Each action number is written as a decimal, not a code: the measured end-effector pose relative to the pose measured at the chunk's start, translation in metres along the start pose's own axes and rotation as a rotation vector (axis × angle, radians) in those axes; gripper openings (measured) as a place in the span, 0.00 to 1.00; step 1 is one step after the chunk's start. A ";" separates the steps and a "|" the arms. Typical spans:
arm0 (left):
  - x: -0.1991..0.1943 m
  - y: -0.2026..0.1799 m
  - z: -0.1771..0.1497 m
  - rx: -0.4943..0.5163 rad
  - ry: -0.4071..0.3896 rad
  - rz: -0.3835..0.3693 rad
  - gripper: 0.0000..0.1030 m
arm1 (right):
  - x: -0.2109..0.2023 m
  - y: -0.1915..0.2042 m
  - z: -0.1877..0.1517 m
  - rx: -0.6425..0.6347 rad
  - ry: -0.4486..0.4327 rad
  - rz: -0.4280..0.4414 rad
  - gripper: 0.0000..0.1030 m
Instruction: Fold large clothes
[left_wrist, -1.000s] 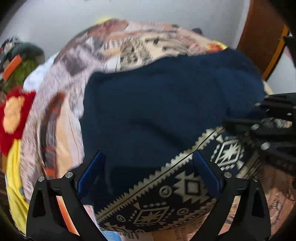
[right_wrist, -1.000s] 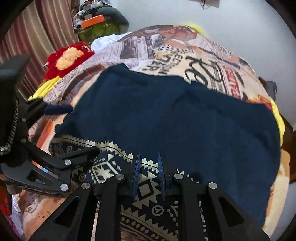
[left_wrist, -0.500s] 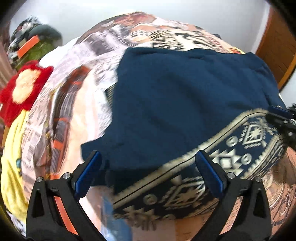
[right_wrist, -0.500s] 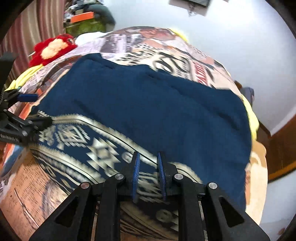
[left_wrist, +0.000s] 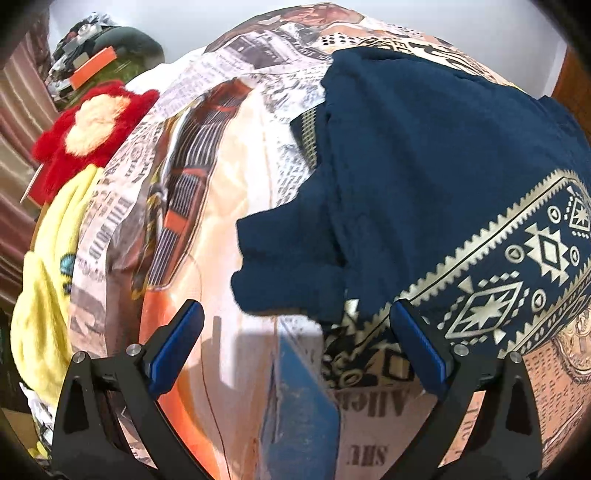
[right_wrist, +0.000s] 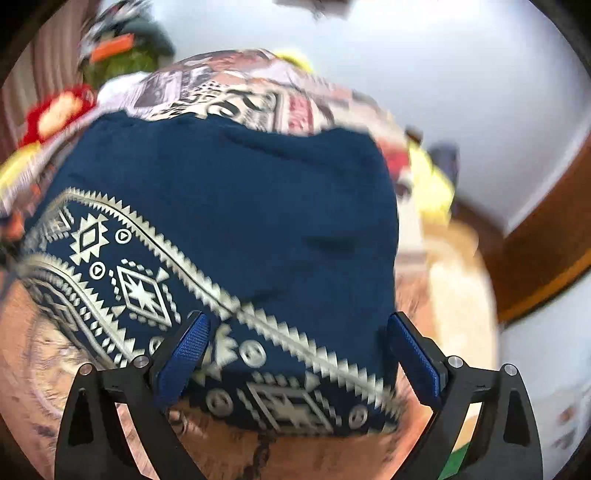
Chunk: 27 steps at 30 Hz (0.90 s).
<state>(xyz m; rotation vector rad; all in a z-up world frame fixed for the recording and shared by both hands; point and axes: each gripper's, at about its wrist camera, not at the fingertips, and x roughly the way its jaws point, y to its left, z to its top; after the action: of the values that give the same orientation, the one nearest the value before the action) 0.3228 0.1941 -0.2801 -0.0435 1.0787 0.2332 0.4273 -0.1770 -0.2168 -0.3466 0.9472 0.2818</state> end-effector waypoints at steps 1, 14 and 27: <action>-0.001 0.002 -0.002 0.000 -0.002 0.007 1.00 | 0.001 -0.009 -0.003 0.039 0.019 0.025 0.93; -0.022 0.045 -0.017 -0.114 -0.028 0.151 0.99 | -0.022 -0.066 -0.039 0.152 0.064 -0.053 0.93; -0.062 0.020 -0.019 -0.315 -0.052 -0.293 0.99 | -0.067 0.006 0.009 0.055 -0.116 0.113 0.94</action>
<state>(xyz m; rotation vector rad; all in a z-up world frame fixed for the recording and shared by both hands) 0.2743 0.2002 -0.2327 -0.4719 0.9625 0.1368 0.3944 -0.1732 -0.1572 -0.2243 0.8603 0.3743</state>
